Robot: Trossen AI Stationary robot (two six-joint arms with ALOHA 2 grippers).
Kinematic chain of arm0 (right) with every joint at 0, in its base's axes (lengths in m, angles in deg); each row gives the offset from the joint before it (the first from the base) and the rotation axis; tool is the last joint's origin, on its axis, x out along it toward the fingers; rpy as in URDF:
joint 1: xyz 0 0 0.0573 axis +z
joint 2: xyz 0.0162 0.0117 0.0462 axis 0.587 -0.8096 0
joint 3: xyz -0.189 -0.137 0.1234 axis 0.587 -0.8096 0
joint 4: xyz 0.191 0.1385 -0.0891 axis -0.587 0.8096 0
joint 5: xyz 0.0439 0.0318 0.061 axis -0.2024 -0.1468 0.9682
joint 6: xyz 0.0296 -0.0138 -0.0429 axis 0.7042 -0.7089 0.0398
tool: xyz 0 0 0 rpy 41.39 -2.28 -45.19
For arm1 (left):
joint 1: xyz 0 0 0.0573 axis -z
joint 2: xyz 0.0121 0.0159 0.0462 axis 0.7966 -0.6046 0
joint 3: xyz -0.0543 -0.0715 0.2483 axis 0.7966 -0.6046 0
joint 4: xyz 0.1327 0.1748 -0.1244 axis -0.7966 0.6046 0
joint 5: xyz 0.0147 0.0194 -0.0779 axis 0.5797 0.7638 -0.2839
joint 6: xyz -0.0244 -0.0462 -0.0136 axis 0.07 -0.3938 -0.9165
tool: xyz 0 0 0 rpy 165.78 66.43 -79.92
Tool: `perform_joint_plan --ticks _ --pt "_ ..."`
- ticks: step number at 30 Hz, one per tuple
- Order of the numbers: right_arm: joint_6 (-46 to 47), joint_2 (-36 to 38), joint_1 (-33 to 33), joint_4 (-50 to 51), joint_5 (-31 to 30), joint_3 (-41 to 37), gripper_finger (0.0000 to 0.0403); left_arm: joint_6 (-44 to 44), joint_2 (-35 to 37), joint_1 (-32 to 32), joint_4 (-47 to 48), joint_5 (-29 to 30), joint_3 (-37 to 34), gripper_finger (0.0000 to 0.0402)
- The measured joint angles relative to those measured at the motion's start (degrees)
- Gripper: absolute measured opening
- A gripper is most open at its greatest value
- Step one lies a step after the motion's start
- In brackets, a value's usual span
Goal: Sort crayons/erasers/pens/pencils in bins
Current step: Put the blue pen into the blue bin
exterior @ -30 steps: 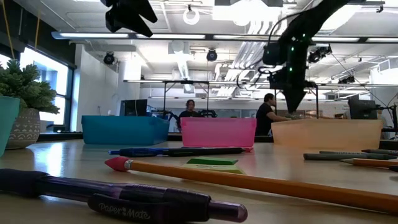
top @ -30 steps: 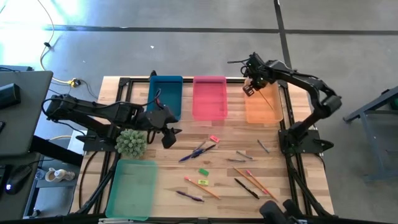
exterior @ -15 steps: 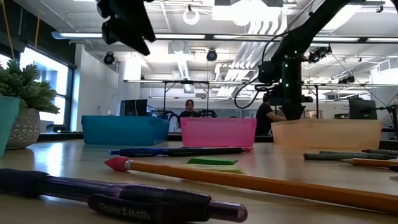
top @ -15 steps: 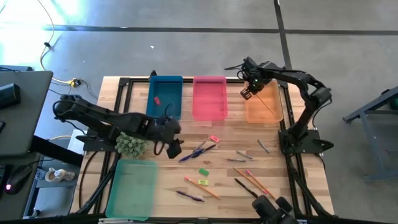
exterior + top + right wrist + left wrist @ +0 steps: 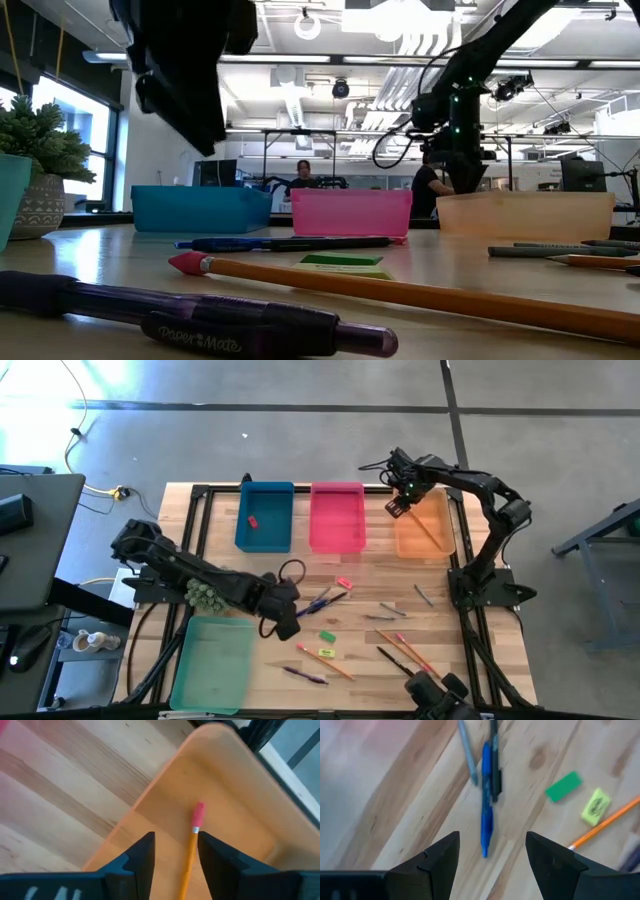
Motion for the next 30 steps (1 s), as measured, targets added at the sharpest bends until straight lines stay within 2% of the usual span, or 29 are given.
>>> perform_joint_plan --ticks 10,17,25,30 --pt "0.8 0.1 0.1 9.3 1.0 9.2 0.0145 2.0 -5.1 -0.1 -0.6 -0.9 0.0 0.0215" --pt "1.3 1.1 0.4 15.0 1.1 15.9 0.0145 3.0 -5.3 -1.3 -1.2 -0.6 0.0 0.0215" --pt "2.7 5.9 1.0 16.7 1.1 19.7 0.0145 7.5 -8.1 -5.2 -5.7 -7.2 0.0 0.0215" --pt "3.7 8.8 1.0 16.9 0.8 19.9 0.0145 7.8 -10.3 -5.9 -5.6 -7.4 0.0 0.0215"
